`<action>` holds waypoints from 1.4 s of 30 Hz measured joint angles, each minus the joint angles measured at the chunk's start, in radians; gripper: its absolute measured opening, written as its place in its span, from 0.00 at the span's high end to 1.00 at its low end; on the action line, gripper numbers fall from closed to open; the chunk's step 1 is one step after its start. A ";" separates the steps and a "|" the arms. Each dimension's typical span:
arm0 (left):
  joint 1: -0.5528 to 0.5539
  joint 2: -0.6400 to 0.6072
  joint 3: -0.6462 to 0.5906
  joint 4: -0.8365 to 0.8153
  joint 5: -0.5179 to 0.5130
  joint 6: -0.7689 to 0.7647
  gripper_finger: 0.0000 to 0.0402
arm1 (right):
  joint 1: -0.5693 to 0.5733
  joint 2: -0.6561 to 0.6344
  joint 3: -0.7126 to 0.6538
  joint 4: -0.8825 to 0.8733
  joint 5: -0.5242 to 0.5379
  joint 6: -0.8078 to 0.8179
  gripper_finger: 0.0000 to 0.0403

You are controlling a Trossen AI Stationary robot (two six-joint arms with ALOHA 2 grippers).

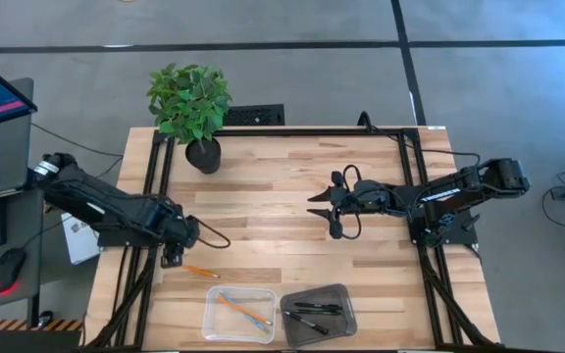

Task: Sort pens & pencils
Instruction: Put the orange pencil into the transparent bin

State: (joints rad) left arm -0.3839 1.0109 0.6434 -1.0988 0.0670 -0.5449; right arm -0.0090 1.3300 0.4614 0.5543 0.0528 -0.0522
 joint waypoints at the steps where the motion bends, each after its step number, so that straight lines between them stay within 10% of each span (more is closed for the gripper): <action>1: -0.010 0.004 -0.005 0.008 0.001 -0.023 0.50 | 0.000 0.000 0.000 0.000 0.000 0.000 0.59; 17: -0.126 0.010 -0.011 0.025 0.012 -0.354 0.50 | 0.000 0.000 0.000 0.000 0.000 0.000 0.59; 42: -0.229 0.367 -0.052 0.085 0.114 -0.148 0.62 | 0.000 0.000 0.000 -0.001 0.000 0.000 0.59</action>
State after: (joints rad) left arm -0.6132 1.3778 0.5919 -1.0140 0.1812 -0.6928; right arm -0.0090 1.3296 0.4614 0.5533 0.0528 -0.0521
